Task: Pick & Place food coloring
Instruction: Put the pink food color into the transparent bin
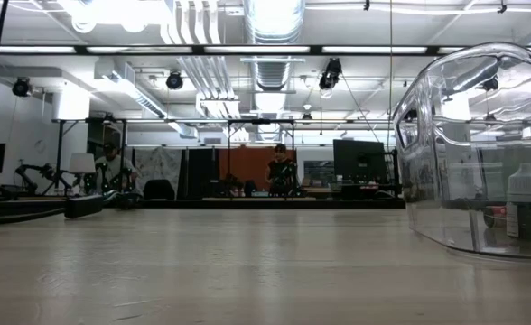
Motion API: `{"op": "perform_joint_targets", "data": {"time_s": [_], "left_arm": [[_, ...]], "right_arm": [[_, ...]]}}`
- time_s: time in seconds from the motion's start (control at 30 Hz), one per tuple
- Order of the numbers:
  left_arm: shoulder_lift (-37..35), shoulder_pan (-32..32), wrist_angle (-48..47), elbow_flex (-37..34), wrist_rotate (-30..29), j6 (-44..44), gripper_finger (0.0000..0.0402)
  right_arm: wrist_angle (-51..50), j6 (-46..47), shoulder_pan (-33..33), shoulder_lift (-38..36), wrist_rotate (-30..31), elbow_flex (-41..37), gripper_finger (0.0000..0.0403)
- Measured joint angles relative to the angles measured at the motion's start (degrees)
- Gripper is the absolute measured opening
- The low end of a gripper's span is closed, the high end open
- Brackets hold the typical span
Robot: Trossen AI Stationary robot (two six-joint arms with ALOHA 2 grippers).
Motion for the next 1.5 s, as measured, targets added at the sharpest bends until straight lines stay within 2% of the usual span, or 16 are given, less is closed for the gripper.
{"op": "perform_joint_targets", "data": {"time_s": [0.2, 0.4, 0.6, 0.73, 0.9, 1.2, 1.27, 1.33, 1.5], "left_arm": [[-0.77, -0.20, 0.92, 0.08, 7.42, 2.48, 0.0181], [-0.95, -0.02, 0.28, 0.15, 11.01, 2.48, 0.0181], [-0.98, -0.13, 0.47, 0.13, 16.60, 3.96, 0.0181], [-1.00, -0.06, 0.70, 0.13, 19.74, 3.99, 0.0181], [-1.30, -0.09, 1.12, 0.12, 20.86, 4.02, 0.0181], [-1.38, -0.05, 1.75, 0.11, 20.82, 3.28, 0.0181], [-1.36, -0.02, 0.49, 0.11, 20.82, 3.71, 0.0181], [-1.36, -0.02, -2.47, 0.11, 20.83, 6.89, 0.0181], [-1.29, 0.00, -8.91, 0.04, 21.87, 12.15, 0.0181]], "right_arm": [[-0.66, 6.98, -0.17, -1.60, 1.27, -0.11, 0.0041], [-0.46, 7.53, -0.70, -4.01, 1.98, -0.10, 0.0038], [-0.65, 20.02, -1.36, -6.39, 2.79, -0.09, 0.0011], [-2.10, 22.98, -1.23, -7.27, 6.33, -0.14, 0.0008], [-8.19, 24.25, -0.63, -7.40, 7.55, -0.26, 0.0008], [-9.67, 24.62, -0.64, -7.09, 7.55, -0.28, 0.0008], [-9.77, 28.26, -0.64, -7.25, 7.77, -0.28, 0.0008], [-10.82, 35.98, -1.09, -7.62, 7.77, -0.28, 0.0008], [-24.37, 51.00, -4.22, -9.50, 2.85, -0.28, 0.0009]]}}
